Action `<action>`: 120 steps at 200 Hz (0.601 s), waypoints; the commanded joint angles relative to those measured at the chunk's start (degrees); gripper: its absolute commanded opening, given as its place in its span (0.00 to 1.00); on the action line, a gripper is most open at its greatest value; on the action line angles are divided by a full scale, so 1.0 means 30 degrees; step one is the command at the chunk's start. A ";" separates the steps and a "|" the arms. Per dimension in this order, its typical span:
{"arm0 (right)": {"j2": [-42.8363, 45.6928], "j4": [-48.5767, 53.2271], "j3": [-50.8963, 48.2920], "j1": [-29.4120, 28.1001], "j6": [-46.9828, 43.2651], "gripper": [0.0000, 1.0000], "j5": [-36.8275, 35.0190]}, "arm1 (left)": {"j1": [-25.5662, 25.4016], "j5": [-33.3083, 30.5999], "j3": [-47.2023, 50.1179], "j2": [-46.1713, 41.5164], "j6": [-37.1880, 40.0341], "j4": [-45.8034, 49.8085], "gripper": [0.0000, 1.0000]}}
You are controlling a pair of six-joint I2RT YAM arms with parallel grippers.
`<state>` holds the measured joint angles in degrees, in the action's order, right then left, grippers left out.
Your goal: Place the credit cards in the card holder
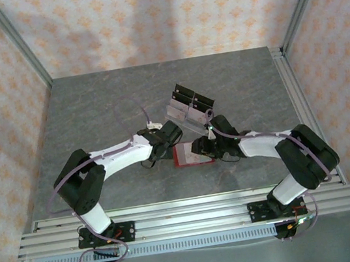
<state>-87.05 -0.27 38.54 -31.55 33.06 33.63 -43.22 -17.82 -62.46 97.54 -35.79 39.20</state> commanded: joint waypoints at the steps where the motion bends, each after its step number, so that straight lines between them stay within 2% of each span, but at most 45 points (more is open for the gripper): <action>1: 0.0783 0.3969 0.1598 0.0052 -0.2092 0.45 -0.0522 | 0.0085 -0.0013 0.0014 -0.0166 -0.0056 0.0074 1.00; 32: 0.1160 0.6239 0.2934 0.0053 -0.2498 0.43 -0.1757 | 0.0089 0.0128 -0.0008 0.0173 -0.0054 -0.0135 1.00; 41: 0.0990 0.6963 0.3290 0.0006 -0.2674 0.37 -0.2278 | 0.0083 0.0169 -0.0026 0.0293 -0.0052 -0.0154 1.00; 61: 0.0508 0.7967 0.3751 -0.0134 -0.3004 0.17 -0.3184 | 0.0082 0.0166 0.0072 0.0420 -0.0023 -0.0229 1.00; 81: -0.0051 0.8240 0.4073 -0.0377 -0.3222 0.10 -0.3555 | 0.0085 0.0199 0.0135 0.0536 0.0006 -0.0316 1.00; 120: -0.1241 0.8474 0.4808 -0.0817 -0.3536 0.06 -0.4175 | 0.0082 0.0196 0.0075 0.1023 -0.0041 -0.0413 1.00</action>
<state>-89.06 22.26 50.68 -33.26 23.90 24.34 -43.22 -16.73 -62.46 99.09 -35.77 38.30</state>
